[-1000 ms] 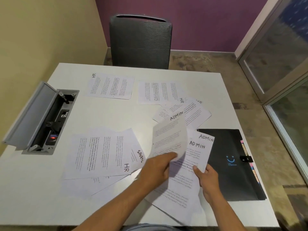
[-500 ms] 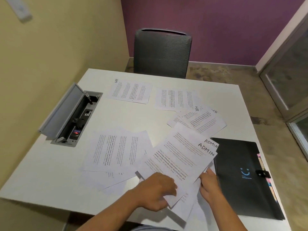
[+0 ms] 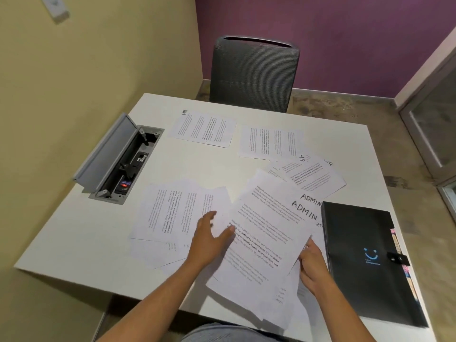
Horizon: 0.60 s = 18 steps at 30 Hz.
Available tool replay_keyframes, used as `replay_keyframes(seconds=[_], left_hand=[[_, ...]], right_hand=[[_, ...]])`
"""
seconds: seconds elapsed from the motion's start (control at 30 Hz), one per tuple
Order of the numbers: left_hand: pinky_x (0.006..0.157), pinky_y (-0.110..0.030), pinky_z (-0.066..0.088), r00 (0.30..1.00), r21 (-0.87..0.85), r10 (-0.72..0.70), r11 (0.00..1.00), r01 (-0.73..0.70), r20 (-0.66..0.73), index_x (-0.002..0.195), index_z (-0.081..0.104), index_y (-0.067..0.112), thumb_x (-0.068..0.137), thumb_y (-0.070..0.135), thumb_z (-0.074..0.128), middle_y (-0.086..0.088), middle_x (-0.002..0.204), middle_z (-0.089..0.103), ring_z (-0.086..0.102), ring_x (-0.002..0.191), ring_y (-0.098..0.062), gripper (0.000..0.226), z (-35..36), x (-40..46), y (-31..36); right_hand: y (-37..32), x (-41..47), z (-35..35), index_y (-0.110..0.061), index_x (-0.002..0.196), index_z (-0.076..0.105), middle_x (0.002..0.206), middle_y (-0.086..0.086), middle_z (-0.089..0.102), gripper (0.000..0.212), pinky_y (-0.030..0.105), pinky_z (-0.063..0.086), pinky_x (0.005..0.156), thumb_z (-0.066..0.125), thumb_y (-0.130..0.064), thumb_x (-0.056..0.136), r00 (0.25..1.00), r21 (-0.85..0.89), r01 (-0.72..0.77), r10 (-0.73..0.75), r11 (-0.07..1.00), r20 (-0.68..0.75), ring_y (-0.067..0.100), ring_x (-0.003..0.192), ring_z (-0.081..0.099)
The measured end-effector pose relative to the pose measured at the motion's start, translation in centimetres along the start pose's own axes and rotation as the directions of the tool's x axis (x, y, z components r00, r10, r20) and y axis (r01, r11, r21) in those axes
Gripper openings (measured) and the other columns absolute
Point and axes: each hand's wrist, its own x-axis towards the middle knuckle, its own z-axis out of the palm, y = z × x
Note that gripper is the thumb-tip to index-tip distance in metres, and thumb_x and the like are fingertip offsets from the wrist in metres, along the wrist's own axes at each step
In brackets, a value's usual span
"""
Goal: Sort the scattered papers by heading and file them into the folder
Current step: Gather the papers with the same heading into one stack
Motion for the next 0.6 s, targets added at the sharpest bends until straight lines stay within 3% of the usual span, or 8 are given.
replay_keyframes(seconds=[0.07,0.13,0.2,0.27,0.37,0.43,0.5,0.6], left_hand=[[0.082,-0.02,0.05,0.961,-0.267,-0.132,0.943,0.197,0.243,0.123,0.052,0.02,0.089,0.038,0.067,0.001,0.123,0.062,0.063,0.1,-0.008,0.041,-0.2,-0.2,0.3],[0.082,-0.032,0.057,0.939,-0.318,-0.113,0.922,0.221,0.325,0.117,0.06,0.015,0.087,0.032,0.071,-0.004,0.113,0.072,0.071,0.094,-0.015,0.035,0.2,0.0,-0.9],[0.083,-0.039,0.059,0.951,-0.303,-0.114,0.931,0.203,0.287,0.115,0.064,0.014,0.085,0.028,0.074,-0.003,0.11,0.073,0.072,0.094,-0.017,0.035,1.0,-0.2,-2.2],[0.075,-0.031,0.06,0.968,-0.303,-0.135,0.932,0.196,0.211,0.112,0.065,0.012,0.085,0.023,0.075,-0.002,0.106,0.074,0.072,0.09,-0.014,0.031,1.7,-0.4,-3.1],[0.069,-0.024,0.058,0.979,-0.328,-0.135,0.927,0.18,0.155,0.111,0.066,0.011,0.085,0.018,0.075,-0.001,0.104,0.074,0.072,0.088,-0.013,0.028,2.5,-0.7,-3.7],[0.068,-0.023,0.057,0.982,-0.328,-0.135,0.929,0.172,0.133,0.109,0.066,0.011,0.085,0.017,0.075,-0.002,0.104,0.074,0.072,0.088,-0.013,0.026,2.8,-0.8,-4.2],[0.066,-0.019,0.056,0.985,-0.309,-0.131,0.938,0.159,0.111,0.108,0.066,0.012,0.085,0.017,0.075,0.0,0.103,0.073,0.071,0.087,-0.011,0.025,2.9,-0.9,-4.5],[0.067,-0.02,0.057,0.985,-0.294,-0.116,0.944,0.148,0.126,0.107,0.067,0.014,0.086,0.022,0.074,0.003,0.102,0.073,0.071,0.087,-0.009,0.024,2.8,-0.9,-5.2]], right_hand=[[0.1,-0.4,0.3,-0.018,0.13,0.063,0.122,0.016,0.069,0.036,0.057,0.052,0.094,0.057,-0.003,0.097,0.999,-0.014,-0.012,0.013,1.0,0.042,0.038,0.11,0.066],[0.0,-0.8,0.6,-0.018,0.129,0.064,0.12,0.018,0.069,0.034,0.045,0.057,0.08,0.058,-0.006,0.097,0.997,-0.016,-0.037,0.038,0.999,0.061,0.037,0.104,0.068],[-0.1,-1.3,1.1,-0.016,0.125,0.067,0.116,0.021,0.07,0.03,0.038,0.056,0.07,0.06,-0.009,0.097,0.996,-0.017,-0.059,0.06,0.998,0.063,0.034,0.093,0.069],[-0.1,-1.8,1.6,-0.02,0.119,0.069,0.111,0.019,0.072,0.024,0.037,0.056,0.071,0.06,-0.021,0.097,0.997,-0.047,-0.077,0.078,0.996,0.015,0.028,0.086,0.07],[0.4,-2.1,1.7,-0.034,0.107,0.066,0.095,0.0,0.078,0.034,0.044,0.053,0.091,0.042,-0.055,0.095,0.989,-0.069,-0.139,0.135,0.988,-0.066,0.028,0.095,0.069],[0.8,-2.0,1.6,-0.036,0.109,0.063,0.099,-0.004,0.077,0.045,0.047,0.05,0.098,0.033,-0.065,0.092,0.983,-0.033,-0.173,0.171,0.984,-0.061,0.028,0.1,0.069],[1.2,-2.2,1.6,-0.036,0.122,0.059,0.113,-0.006,0.073,0.041,0.045,0.051,0.098,0.038,-0.059,0.095,0.987,-0.07,-0.161,0.16,0.985,-0.018,0.023,0.107,0.066],[2.3,-1.8,1.2,-0.03,0.143,0.046,0.136,-0.005,0.061,0.047,0.045,0.044,0.107,0.057,-0.025,0.098,0.998,-0.283,-0.046,0.058,0.958,0.032,0.017,0.122,0.059]])
